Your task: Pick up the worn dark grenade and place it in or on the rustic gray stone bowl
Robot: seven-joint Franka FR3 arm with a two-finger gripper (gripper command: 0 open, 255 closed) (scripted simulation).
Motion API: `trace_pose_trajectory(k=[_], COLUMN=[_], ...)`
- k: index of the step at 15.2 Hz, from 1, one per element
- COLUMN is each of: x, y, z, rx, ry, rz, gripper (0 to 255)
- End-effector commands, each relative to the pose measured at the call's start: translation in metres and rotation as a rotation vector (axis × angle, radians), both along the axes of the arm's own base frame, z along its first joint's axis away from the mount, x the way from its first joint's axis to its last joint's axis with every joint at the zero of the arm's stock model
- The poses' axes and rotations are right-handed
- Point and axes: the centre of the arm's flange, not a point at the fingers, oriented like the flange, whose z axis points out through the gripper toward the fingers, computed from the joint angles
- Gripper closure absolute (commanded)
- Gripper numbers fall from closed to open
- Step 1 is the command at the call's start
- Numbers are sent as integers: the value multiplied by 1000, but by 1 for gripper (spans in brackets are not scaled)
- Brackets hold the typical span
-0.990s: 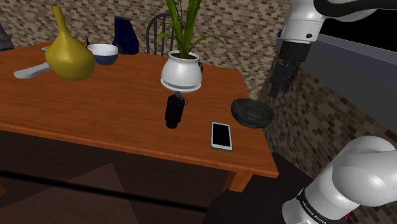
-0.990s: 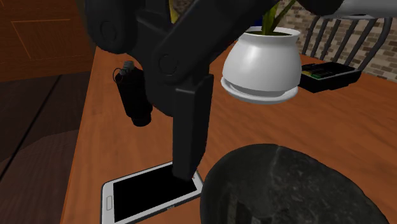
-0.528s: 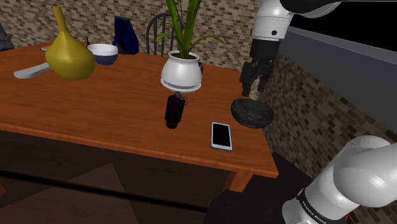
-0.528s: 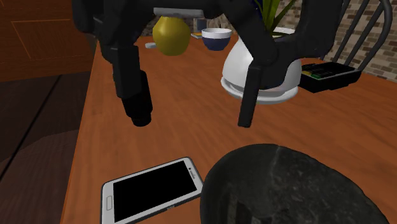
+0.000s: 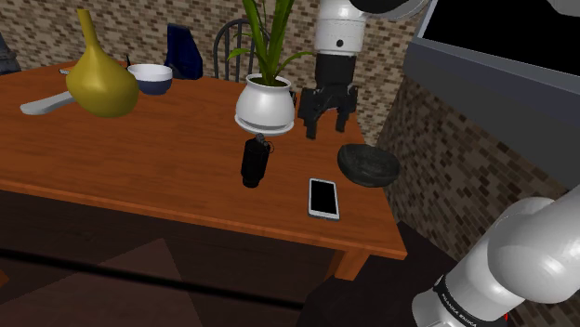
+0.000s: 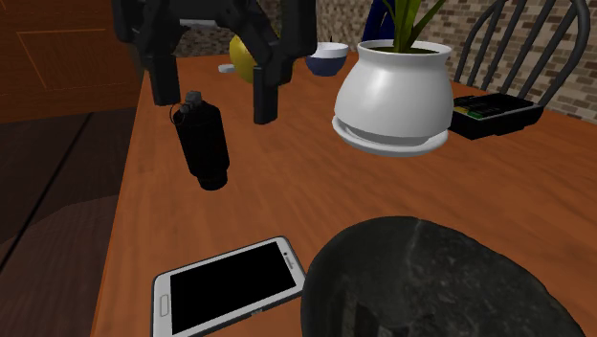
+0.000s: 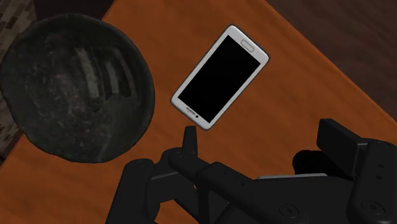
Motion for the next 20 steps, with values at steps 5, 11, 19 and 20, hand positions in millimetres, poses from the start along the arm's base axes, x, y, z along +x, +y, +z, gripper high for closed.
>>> trace_pose_trajectory(k=[5, 11, 19, 20], x=[50, 90, 84, 84], y=[66, 117, 116, 116], z=[-8, -21, -55, -55], rx=[-14, -26, -26, -26], ry=[14, 24, 24, 24], rz=[-34, -60, -60, -60], gripper=[0, 0, 0, 0])
